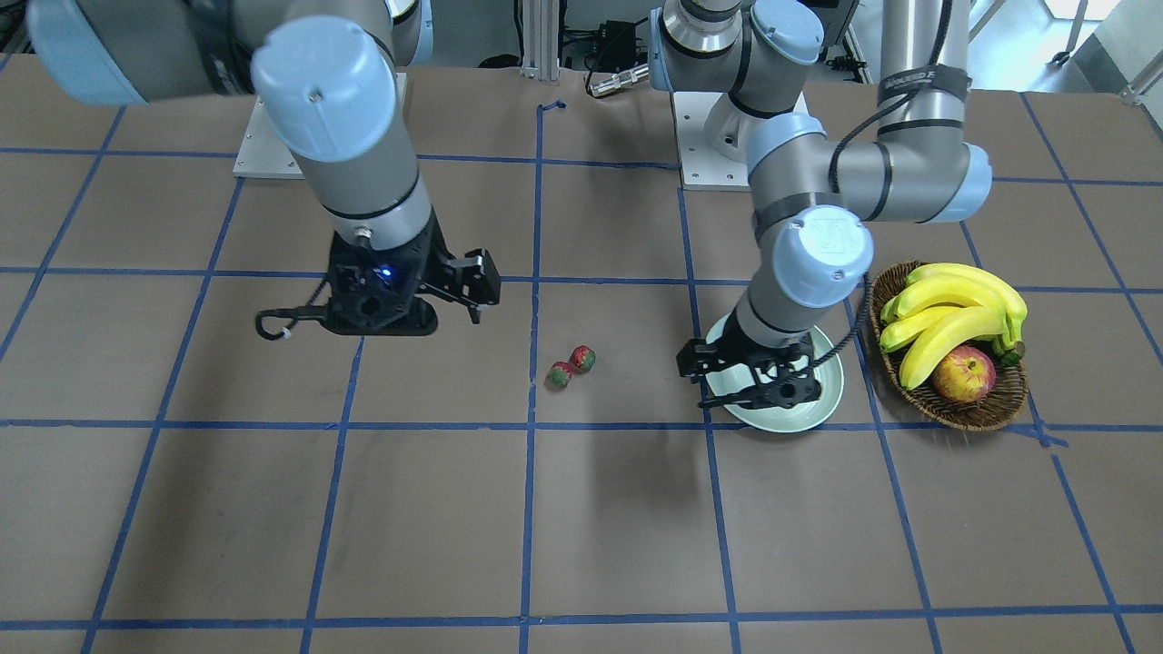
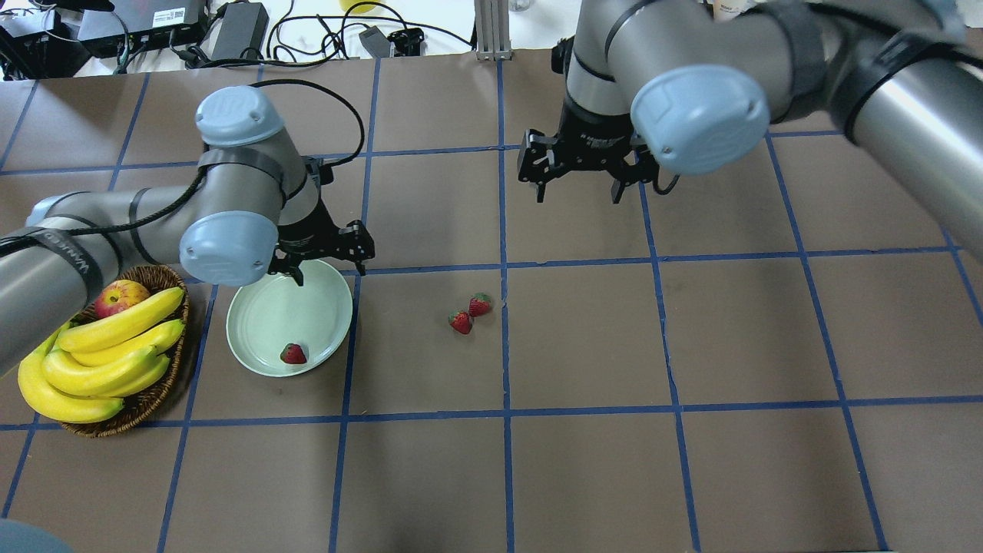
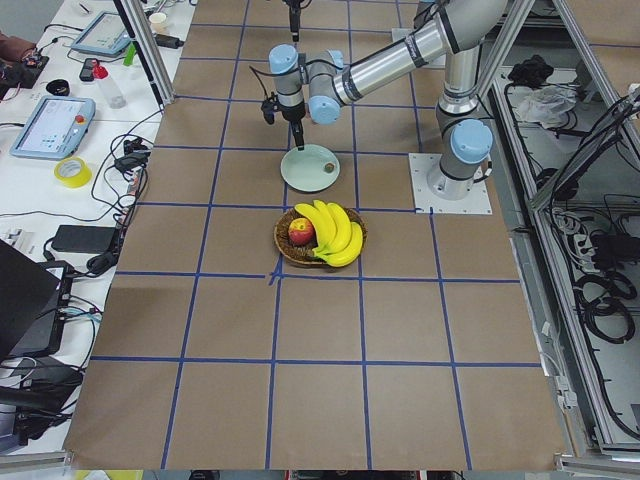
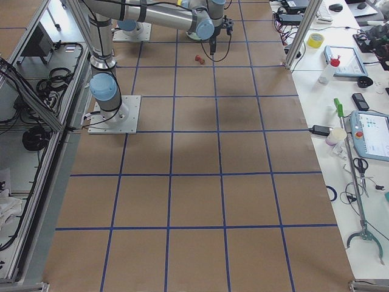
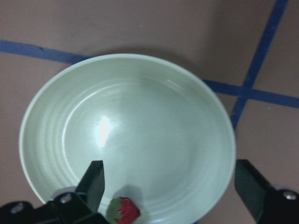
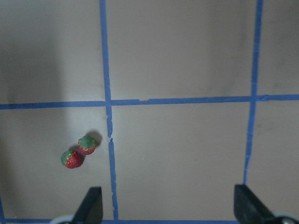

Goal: Collect all strawberries into plate
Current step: 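Withdraw the right arm to rest while the left gripper grasps another strawberry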

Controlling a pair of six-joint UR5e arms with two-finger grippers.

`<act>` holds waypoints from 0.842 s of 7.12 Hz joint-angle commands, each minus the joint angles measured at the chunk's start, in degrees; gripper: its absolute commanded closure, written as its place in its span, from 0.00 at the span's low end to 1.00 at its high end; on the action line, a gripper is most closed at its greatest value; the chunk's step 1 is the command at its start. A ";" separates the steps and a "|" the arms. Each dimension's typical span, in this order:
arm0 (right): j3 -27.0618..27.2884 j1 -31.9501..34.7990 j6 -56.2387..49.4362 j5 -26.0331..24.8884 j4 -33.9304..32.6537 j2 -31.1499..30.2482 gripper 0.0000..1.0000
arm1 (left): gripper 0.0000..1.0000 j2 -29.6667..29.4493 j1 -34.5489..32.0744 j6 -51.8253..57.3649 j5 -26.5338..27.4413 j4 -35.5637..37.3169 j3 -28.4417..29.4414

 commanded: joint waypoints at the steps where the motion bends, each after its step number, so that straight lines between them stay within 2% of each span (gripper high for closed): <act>1: -8.88 -4.60 -3.41 -7.50 13.64 -3.65 0.00 | 0.00 -1.43 -8.07 1.49 -0.33 3.78 -0.02; 3: -8.72 -9.25 -9.48 -7.91 13.47 -6.13 0.00 | 0.00 -2.22 -13.58 -0.07 -6.46 8.33 -0.02; 4: -7.50 -9.88 -9.85 -6.87 9.73 -5.87 0.04 | 0.00 -3.27 -15.97 -1.56 -6.22 8.97 -0.37; 5: -4.36 -9.98 -10.64 -6.42 4.30 -6.57 0.03 | 0.01 -4.06 -16.00 -0.88 -6.13 9.76 -0.55; 6: -3.02 -9.98 -11.43 -6.42 0.15 -7.10 0.00 | 0.11 -5.29 -16.00 -0.87 -5.61 9.77 -0.81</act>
